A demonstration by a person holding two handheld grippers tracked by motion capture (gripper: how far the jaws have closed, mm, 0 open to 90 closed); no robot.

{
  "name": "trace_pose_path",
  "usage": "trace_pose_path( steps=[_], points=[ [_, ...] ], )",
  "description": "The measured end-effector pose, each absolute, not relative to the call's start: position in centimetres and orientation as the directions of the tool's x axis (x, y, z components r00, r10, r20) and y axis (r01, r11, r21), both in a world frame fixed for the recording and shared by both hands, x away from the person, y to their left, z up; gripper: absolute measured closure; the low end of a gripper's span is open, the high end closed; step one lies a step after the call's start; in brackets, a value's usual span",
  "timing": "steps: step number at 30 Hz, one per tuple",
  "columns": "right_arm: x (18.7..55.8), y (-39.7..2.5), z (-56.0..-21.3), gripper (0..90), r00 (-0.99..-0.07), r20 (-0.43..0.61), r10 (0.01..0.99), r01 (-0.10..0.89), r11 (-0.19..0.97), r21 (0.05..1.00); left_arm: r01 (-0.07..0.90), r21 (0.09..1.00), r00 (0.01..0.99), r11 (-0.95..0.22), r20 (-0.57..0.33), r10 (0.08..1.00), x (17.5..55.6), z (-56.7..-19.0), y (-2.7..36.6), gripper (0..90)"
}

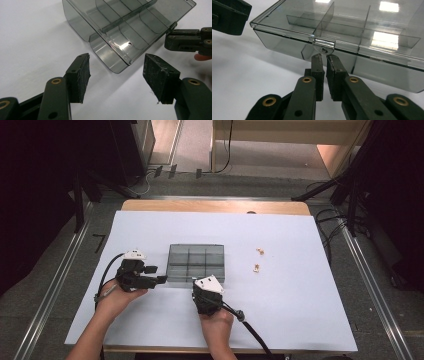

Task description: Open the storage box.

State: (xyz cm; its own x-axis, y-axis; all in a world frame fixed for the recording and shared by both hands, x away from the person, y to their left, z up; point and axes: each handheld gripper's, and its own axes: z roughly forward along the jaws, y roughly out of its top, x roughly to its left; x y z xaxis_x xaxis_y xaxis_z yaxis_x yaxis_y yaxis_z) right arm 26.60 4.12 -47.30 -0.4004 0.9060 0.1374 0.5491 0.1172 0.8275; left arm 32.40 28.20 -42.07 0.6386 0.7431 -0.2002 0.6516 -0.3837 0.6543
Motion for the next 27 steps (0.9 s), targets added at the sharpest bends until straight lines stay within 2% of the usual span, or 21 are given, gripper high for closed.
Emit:
trace_pose_path(
  steps=[19, 23, 27],
  points=[
    [26.5, 3.9, -46.5, 84.9, -0.406, 0.157, 0.9, 0.53, 0.091, 0.843, 0.648, 0.653, 0.647, -0.392, -0.201, 0.735, 32.5, -42.3, 27.7, 42.9],
    [26.6, 3.9, -46.2, 84.4, -0.411, 0.154, 0.899, 0.526, 0.095, 0.845, 0.638, 0.656, 0.657, -0.404, -0.19, 0.729, 32.5, -42.5, 27.2, 46.4],
    [26.8, 3.8, -45.8, 84.4, -0.414, 0.163, 0.896, 0.526, 0.089, 0.846, 0.629, 0.661, 0.657, -0.409, -0.171, 0.735, 32.5, -42.5, 26.6, 53.9]
  ],
)
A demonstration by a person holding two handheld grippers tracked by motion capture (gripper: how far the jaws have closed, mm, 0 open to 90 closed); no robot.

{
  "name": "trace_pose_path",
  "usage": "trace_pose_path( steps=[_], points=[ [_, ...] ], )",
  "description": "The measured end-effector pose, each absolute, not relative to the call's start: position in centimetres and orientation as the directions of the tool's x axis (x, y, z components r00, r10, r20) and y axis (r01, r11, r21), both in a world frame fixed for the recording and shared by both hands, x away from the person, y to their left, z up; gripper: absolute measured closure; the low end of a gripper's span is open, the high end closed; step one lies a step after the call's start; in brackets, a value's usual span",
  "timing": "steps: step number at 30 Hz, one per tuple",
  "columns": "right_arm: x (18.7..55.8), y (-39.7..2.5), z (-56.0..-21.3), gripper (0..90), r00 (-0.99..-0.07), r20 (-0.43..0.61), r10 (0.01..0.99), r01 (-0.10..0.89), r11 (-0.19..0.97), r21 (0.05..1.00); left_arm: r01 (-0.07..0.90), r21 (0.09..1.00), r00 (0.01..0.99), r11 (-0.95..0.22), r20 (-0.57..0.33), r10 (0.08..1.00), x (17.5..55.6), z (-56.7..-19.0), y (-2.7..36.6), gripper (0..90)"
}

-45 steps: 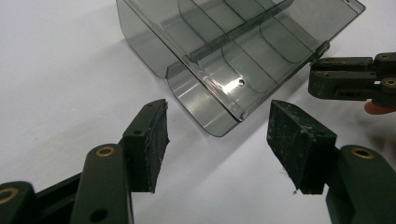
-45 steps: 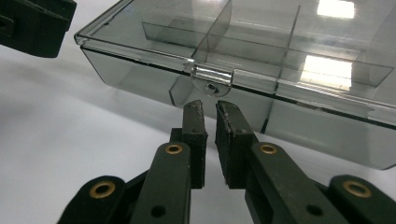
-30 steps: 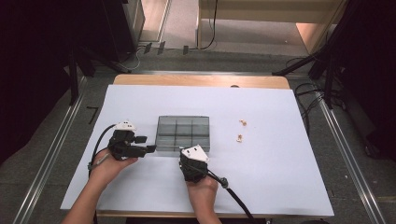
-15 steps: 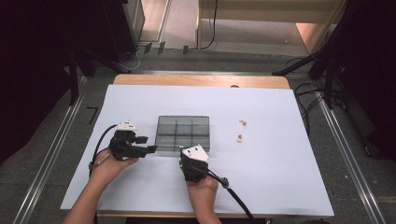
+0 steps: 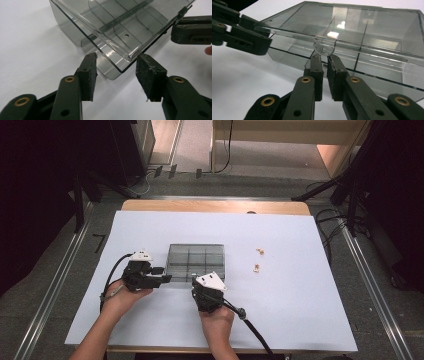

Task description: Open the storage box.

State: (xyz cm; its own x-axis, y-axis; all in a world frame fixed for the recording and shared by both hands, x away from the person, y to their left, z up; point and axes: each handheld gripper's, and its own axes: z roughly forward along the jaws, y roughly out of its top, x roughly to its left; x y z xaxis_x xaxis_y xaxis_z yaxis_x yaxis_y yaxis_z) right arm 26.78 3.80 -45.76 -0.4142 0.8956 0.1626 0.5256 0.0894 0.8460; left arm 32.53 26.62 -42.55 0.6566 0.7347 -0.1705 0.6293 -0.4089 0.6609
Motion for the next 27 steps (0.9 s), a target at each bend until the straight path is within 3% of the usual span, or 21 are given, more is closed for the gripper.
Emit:
trace_pose_path(
  steps=[7, 27],
  points=[
    [26.9, 3.7, -45.4, 84.3, -0.42, 0.163, 0.893, 0.527, 0.094, 0.845, 0.594, 0.691, 0.662, -0.411, -0.13, 0.738, 32.3, -42.3, 25.8, 62.2],
    [27.6, -0.4, -44.9, 71.6, -0.562, 0.16, 0.811, 0.536, 0.211, 0.817, 0.603, 0.693, 0.659, -0.395, -0.153, 0.737, 32.3, -41.9, 26.0, 62.2]
  ],
)
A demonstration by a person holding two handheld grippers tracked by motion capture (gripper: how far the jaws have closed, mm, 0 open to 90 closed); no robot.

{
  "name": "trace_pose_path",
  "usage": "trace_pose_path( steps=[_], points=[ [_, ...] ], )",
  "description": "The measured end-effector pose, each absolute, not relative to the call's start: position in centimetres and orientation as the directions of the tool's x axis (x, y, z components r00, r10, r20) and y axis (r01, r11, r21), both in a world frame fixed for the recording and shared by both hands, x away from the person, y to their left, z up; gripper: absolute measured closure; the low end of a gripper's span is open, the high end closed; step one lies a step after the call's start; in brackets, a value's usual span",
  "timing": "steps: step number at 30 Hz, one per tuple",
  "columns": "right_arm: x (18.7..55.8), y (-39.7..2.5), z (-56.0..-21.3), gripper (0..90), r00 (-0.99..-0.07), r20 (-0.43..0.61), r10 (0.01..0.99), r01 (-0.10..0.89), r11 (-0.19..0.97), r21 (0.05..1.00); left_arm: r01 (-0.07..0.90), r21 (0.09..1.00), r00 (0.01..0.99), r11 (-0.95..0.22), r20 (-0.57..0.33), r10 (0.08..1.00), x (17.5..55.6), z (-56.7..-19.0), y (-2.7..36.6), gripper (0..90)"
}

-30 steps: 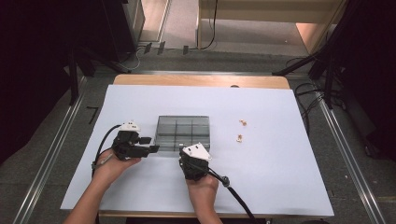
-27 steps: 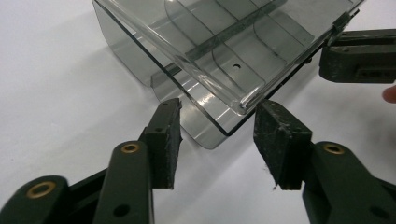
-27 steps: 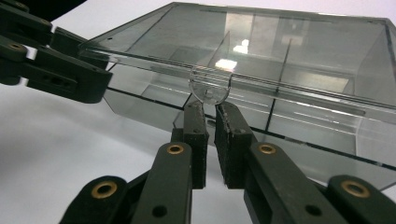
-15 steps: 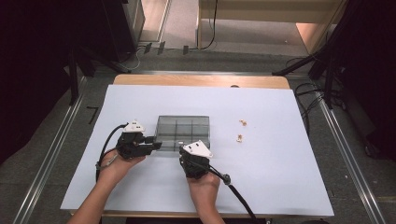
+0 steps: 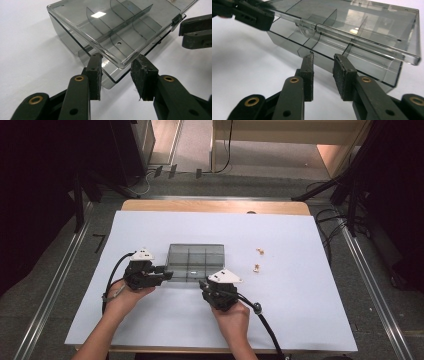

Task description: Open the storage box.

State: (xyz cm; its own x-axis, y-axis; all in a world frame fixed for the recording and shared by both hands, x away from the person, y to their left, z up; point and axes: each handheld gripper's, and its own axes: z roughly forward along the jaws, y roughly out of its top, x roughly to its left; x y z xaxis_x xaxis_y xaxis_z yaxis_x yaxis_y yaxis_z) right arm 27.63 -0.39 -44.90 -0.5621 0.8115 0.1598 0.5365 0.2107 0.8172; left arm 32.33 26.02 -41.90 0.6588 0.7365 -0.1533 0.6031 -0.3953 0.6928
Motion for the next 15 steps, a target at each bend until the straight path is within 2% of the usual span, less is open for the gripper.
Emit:
trace_pose_path(
  steps=[15],
  points=[
    [28.3, -4.1, -44.5, 71.7, -0.586, 0.152, 0.796, 0.546, 0.25, 0.8, 0.609, 0.691, 0.656, -0.39, -0.163, 0.737, 32.4, -41.7, 26.1, 61.7]
  ],
)
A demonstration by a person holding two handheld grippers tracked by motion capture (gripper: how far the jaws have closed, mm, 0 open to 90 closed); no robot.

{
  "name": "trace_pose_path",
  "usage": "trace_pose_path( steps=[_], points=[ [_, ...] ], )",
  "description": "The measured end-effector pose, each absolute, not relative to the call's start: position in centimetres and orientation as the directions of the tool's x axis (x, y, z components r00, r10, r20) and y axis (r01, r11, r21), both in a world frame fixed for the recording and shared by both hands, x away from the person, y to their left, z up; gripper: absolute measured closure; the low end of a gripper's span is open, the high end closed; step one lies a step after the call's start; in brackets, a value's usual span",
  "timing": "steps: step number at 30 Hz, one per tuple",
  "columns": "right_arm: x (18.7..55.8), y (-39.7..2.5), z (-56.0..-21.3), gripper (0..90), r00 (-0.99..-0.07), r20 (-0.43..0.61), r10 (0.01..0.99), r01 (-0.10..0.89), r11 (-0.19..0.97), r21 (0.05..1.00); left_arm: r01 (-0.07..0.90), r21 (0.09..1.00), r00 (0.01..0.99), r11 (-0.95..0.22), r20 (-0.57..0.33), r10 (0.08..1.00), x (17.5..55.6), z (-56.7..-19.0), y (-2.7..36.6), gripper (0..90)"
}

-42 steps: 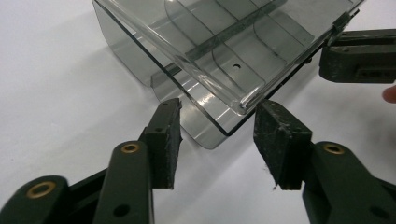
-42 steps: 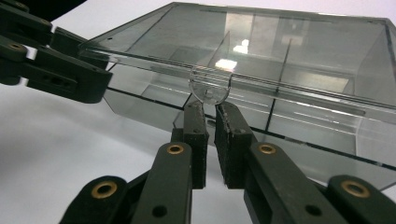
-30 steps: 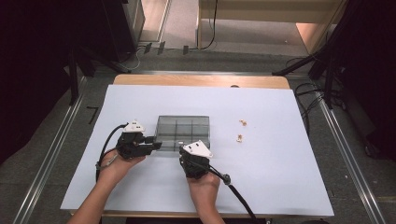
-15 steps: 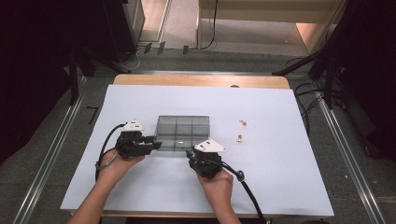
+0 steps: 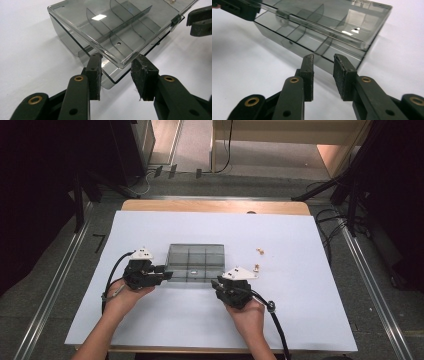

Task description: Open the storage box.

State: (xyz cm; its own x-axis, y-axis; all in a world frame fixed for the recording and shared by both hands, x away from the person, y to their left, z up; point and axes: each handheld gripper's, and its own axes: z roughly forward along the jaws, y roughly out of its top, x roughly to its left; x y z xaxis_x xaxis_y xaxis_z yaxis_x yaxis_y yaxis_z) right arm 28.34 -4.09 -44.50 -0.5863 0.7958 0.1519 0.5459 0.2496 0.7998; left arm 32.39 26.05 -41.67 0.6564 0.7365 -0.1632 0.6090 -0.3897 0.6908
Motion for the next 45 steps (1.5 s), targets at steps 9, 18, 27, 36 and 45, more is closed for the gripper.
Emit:
trace_pose_path(
  steps=[9, 18, 27, 36, 45],
  points=[
    [29.6, -5.5, -44.4, 72.8, -0.57, 0.188, 0.8, 0.569, 0.219, 0.792, 0.613, 0.686, 0.657, -0.392, -0.168, 0.734, 32.5, -41.6, 26.1, 61.3],
    [30.3, -5.9, -43.4, 72.3, -0.579, 0.147, 0.802, 0.541, 0.243, 0.805, 0.616, 0.684, 0.656, -0.39, -0.171, 0.735, 32.8, -41.2, 26.1, 60.5],
    [31.1, -6.3, -42.2, 70.5, -0.589, 0.143, 0.795, 0.537, 0.253, 0.805, 0.613, 0.687, 0.642, -0.391, -0.144, 0.753, 33.3, -40.1, 25.9, 55.0],
    [32.4, -6.4, -40.7, 69.6, -0.606, 0.129, 0.785, 0.525, 0.273, 0.806, 0.6, 0.701, 0.635, -0.386, -0.123, 0.763, 34.1, -39.2, 25.9, 51.1],
    [33.7, -6.4, -39.6, 69.2, -0.612, 0.124, 0.781, 0.526, 0.285, 0.801, 0.58, 0.721, 0.63, -0.378, -0.103, 0.77, 35.0, -38.0, 25.8, 50.2]
  ],
)
